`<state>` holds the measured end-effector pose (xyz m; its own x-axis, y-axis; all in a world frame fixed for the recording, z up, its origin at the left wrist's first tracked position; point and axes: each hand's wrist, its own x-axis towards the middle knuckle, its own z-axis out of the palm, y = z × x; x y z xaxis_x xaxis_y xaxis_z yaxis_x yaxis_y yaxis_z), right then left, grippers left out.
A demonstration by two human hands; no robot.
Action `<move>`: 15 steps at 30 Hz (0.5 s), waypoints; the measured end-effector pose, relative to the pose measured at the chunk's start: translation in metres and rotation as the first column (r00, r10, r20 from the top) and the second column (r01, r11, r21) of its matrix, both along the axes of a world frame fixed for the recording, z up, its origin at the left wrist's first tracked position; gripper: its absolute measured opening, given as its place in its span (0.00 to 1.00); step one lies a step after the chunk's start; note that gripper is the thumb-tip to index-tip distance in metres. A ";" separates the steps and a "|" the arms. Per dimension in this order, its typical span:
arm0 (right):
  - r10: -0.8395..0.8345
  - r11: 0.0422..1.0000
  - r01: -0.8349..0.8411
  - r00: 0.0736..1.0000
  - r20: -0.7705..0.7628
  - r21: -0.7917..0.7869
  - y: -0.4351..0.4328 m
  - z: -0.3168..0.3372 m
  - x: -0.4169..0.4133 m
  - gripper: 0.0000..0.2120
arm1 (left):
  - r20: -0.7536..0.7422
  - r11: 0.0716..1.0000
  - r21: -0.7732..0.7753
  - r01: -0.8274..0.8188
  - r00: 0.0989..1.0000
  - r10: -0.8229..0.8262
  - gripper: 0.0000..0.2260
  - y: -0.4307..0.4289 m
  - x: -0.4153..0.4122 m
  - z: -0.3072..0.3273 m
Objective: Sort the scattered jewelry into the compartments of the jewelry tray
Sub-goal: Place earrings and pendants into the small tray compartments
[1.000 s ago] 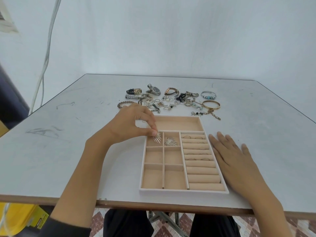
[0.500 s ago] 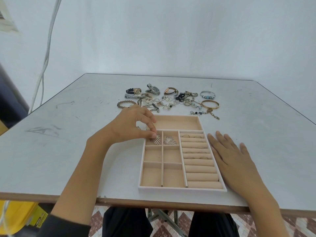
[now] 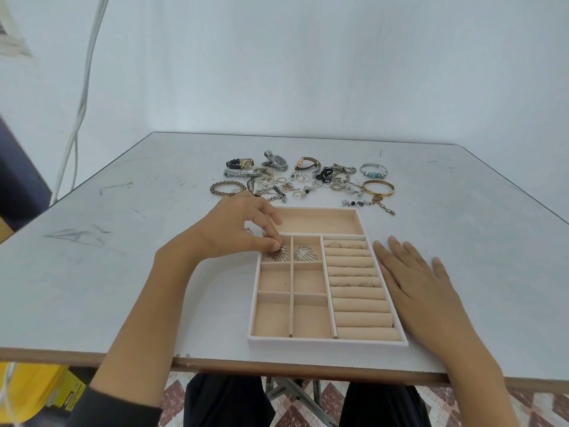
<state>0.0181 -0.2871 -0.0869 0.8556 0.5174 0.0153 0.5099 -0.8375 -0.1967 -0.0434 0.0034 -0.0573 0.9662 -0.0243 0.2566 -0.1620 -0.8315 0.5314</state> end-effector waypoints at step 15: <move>-0.004 1.000 0.005 1.000 -0.028 0.020 0.000 0.003 -0.002 0.24 | -0.017 1.000 -0.021 -0.013 1.000 0.012 0.04 -0.001 -0.002 0.003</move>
<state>0.0164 -0.2876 -0.0836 0.8581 0.5134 0.0019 0.5003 -0.8353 -0.2278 -0.0458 0.0027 -0.0542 0.9707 -0.0068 0.2402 -0.1423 -0.8218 0.5518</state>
